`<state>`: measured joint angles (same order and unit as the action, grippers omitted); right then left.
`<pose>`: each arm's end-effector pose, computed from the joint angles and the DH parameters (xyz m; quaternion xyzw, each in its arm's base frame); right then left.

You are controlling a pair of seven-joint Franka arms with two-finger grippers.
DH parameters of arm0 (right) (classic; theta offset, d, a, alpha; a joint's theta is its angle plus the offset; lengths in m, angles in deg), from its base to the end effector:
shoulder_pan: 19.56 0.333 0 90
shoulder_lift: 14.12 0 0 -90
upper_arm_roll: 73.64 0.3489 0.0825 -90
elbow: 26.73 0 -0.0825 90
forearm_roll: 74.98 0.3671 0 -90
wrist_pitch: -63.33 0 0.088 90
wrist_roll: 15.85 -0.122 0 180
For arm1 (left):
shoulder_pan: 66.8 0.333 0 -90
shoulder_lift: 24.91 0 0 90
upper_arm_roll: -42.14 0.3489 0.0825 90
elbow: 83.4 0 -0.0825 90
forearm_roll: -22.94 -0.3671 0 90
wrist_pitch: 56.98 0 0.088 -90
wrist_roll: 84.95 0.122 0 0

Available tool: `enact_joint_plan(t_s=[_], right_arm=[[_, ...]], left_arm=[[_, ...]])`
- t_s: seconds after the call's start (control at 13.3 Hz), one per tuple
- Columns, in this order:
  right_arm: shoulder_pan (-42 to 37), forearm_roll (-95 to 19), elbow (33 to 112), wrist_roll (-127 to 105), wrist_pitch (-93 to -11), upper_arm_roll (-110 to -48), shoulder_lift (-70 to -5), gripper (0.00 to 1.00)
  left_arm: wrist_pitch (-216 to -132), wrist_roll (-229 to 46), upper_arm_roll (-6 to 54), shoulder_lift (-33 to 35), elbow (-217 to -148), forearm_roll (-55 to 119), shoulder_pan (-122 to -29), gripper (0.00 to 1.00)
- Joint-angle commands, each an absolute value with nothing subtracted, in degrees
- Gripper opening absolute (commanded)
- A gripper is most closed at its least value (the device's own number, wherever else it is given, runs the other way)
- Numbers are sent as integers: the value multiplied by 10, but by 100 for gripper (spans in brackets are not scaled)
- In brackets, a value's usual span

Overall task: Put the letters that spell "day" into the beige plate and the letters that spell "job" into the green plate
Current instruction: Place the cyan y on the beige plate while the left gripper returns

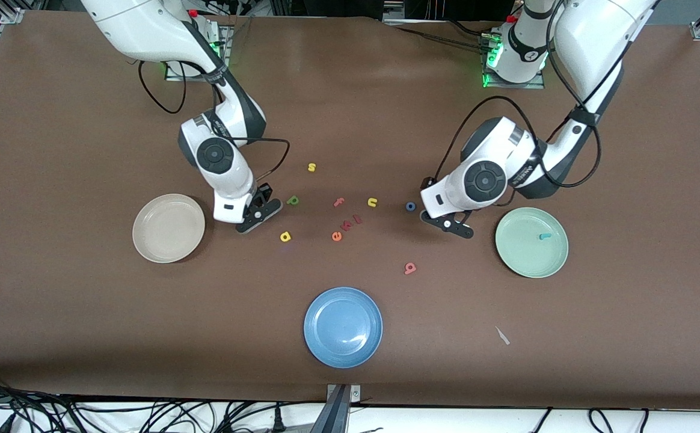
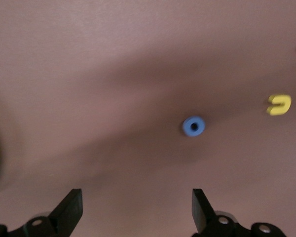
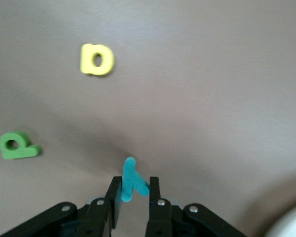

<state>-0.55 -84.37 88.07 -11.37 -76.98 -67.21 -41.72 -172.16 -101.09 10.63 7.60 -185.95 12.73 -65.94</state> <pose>0.5509 0.2570 0.2400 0.9491 0.3136 -0.0105 0.0276 0.5558 -0.2794 0.2791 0.9770 -0.1563 -0.1446 0.0147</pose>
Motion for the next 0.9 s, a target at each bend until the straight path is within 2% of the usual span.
enact_joint_plan(t_s=[0.0,0.15,0.45,0.67,0.82], right_arm=[[-5,-846,882,-113,-749,-692,-394,16],[-6,-846,888,-111,-727,-711,-378,16],[-6,-843,899,-92,-701,-760,-356,16],[-8,-836,898,-93,-701,-806,-362,16],[-27,-797,891,-97,-701,-813,-372,17]], left_arm=[[-1771,-1094,108,102,-1862,121,-681,91],[-1798,-1151,109,112,-1861,114,-706,87],[-1834,-1183,110,126,-1862,87,-712,71],[-1847,-1238,110,142,-1862,41,-722,67],[-1851,-1272,110,148,-1862,20,-726,67]])
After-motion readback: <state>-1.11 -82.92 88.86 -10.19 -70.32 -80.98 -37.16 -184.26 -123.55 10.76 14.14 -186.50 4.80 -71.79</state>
